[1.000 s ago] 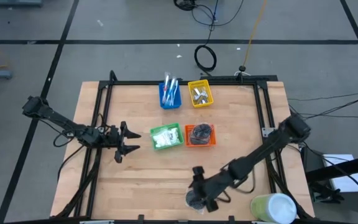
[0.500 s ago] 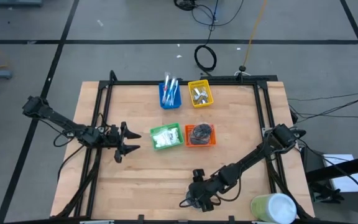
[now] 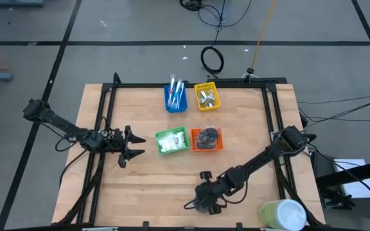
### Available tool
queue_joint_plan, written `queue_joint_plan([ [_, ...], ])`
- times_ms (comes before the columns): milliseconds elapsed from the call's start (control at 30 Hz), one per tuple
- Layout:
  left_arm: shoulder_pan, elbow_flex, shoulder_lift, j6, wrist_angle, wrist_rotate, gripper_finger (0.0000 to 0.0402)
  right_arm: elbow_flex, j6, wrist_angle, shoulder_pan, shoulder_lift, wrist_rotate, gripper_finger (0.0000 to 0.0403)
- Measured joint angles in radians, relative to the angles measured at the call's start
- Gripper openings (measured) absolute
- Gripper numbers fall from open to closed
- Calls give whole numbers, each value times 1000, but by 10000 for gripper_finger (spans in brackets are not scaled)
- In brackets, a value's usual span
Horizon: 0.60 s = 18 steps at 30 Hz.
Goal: Pick & Place Travel size toiletries
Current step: Put the hairbrush into the orange bin
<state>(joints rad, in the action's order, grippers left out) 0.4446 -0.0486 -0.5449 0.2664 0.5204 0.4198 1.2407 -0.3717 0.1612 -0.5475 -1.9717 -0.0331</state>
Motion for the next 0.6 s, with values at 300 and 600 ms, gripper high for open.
queue_joint_plan([
  [300, 0, 0, 0, -1, 0, 0, 239, -3, 128, -9, 31, 118, 61, 5],
  [600, 0, 0, 0, -1, 0, -1, 239, -2, 321, 162, 100, 363, -141, 1],
])
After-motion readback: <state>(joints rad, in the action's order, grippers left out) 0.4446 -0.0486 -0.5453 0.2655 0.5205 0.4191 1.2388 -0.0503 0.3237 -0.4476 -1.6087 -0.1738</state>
